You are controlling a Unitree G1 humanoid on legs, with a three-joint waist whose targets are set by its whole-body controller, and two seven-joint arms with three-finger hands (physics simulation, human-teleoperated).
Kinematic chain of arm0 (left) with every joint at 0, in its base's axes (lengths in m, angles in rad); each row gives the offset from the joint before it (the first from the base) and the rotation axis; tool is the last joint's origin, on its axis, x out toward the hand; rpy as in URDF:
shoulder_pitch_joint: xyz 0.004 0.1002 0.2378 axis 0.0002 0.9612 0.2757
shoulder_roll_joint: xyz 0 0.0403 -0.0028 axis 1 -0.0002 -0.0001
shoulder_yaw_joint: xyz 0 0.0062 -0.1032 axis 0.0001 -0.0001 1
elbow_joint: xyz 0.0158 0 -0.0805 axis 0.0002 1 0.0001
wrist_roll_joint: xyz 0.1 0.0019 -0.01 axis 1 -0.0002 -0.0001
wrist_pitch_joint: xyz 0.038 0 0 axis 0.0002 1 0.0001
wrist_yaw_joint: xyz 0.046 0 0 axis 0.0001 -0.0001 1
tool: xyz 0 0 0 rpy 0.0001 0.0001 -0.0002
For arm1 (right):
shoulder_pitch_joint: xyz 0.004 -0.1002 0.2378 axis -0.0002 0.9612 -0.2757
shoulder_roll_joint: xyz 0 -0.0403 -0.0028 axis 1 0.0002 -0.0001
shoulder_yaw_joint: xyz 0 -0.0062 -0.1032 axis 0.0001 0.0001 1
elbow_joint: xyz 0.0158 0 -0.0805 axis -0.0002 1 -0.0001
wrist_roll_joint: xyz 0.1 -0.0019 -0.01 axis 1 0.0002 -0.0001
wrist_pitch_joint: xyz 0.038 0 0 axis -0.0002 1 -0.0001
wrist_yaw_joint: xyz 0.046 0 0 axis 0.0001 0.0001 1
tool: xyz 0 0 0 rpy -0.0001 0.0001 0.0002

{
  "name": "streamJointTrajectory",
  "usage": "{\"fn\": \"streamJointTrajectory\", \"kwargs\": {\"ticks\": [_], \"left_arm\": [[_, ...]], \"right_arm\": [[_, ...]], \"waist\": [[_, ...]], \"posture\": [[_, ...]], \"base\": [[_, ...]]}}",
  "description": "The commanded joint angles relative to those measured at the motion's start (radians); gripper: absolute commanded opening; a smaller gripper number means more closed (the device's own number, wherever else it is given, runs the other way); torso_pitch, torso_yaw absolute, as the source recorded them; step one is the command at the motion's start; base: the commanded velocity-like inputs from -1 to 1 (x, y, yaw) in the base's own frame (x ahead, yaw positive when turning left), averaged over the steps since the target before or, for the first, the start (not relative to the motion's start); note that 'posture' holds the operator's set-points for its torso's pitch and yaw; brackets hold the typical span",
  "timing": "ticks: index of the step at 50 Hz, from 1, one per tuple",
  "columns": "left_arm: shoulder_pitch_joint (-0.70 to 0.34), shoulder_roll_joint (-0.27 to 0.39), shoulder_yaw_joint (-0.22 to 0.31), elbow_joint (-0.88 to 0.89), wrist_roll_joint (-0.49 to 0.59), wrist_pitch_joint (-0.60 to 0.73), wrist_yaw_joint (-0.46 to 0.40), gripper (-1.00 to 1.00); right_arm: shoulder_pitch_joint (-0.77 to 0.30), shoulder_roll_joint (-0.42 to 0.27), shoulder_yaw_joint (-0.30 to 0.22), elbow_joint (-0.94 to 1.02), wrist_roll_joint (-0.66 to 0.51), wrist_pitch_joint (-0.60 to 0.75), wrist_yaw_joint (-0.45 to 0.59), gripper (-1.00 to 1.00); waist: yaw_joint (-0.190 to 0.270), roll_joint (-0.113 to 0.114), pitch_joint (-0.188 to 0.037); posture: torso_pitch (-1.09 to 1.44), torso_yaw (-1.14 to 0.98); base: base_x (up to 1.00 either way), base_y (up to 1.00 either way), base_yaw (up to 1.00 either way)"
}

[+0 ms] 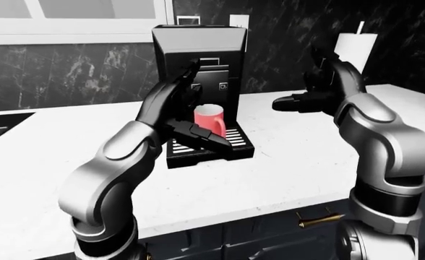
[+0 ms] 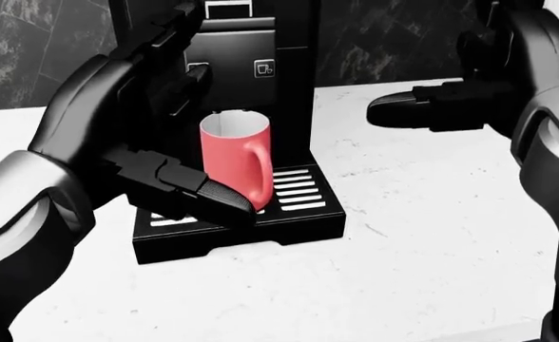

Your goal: Press the button on the coffee machine to serve coffee.

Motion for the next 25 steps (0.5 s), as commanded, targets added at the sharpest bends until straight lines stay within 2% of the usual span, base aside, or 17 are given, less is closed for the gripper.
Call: {"fn": "streamJointTrajectory", "kwargs": {"ticks": [1, 25], "left_arm": [[-0.025, 0.006, 0.007, -0.004, 0.018, -0.05, -0.004, 1.0], [-0.054, 0.005, 0.017, 0.049, 0.045, -0.07, -0.025, 1.0]], "right_arm": [[-0.031, -0.01, -0.009, -0.024, -0.001, -0.031, -0.003, 1.0], [-0.046, -0.013, -0.002, 0.0, -0.002, -0.04, -0.001, 1.0]], "waist": [[0.0, -0.002, -0.009], [0.0, -0.003, -0.007]], "posture": [[-0.4, 0.0], [-0.4, 0.0]], "base": [[0.0, 0.0, 0.0], [0.0, 0.0, 0.0]]}}
